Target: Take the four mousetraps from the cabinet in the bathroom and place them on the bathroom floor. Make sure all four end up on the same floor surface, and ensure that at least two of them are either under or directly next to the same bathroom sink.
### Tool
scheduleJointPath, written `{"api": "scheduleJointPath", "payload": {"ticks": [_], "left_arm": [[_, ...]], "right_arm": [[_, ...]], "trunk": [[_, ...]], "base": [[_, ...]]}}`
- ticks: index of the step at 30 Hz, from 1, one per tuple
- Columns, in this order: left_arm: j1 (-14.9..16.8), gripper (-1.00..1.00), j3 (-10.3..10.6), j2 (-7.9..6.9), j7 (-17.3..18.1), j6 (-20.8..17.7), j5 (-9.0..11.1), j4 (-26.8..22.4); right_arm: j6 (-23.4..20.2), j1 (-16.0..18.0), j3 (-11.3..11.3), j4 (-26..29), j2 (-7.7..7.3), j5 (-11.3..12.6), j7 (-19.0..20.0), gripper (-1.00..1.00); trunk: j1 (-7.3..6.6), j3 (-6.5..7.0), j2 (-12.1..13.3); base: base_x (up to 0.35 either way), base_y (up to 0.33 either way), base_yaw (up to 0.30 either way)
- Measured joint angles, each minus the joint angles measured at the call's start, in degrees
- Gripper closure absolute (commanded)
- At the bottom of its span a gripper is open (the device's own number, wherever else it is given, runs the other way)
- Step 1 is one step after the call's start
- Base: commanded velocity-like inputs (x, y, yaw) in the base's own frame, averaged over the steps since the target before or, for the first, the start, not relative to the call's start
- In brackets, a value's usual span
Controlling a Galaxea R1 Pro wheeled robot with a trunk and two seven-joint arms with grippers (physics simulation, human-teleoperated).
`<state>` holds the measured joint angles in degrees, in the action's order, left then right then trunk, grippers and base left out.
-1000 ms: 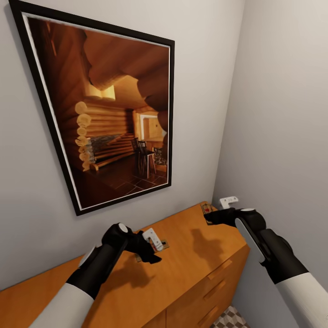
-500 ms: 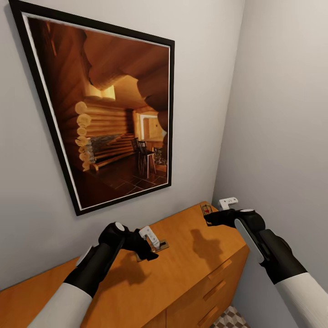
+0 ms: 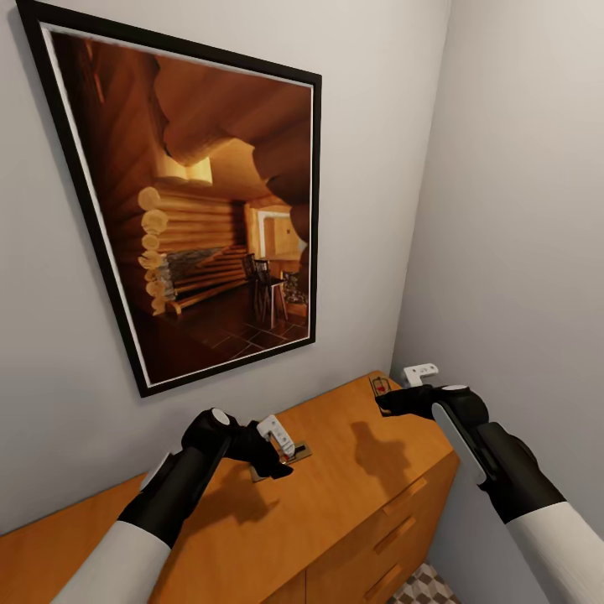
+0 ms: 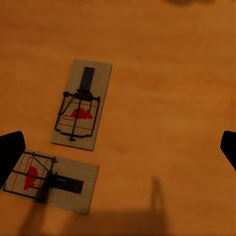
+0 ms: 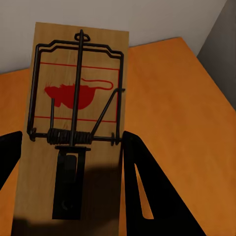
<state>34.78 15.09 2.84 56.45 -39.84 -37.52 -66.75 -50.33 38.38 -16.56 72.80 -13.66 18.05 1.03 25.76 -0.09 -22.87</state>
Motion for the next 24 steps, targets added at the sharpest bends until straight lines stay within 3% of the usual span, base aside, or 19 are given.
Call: {"api": "scheduleJointPath", "payload": {"ticks": [24], "left_arm": [[0.0, -1.0, -0.21, -0.06, -0.08, 0.1, 0.05, -0.3]], "right_arm": [[0.0, 0.0, -0.02, -0.06, 0.0, 0.01, 0.0, 1.0]], "trunk": [[0.0, 0.0, 0.0]], "base": [[0.0, 0.0, 0.0]]}}
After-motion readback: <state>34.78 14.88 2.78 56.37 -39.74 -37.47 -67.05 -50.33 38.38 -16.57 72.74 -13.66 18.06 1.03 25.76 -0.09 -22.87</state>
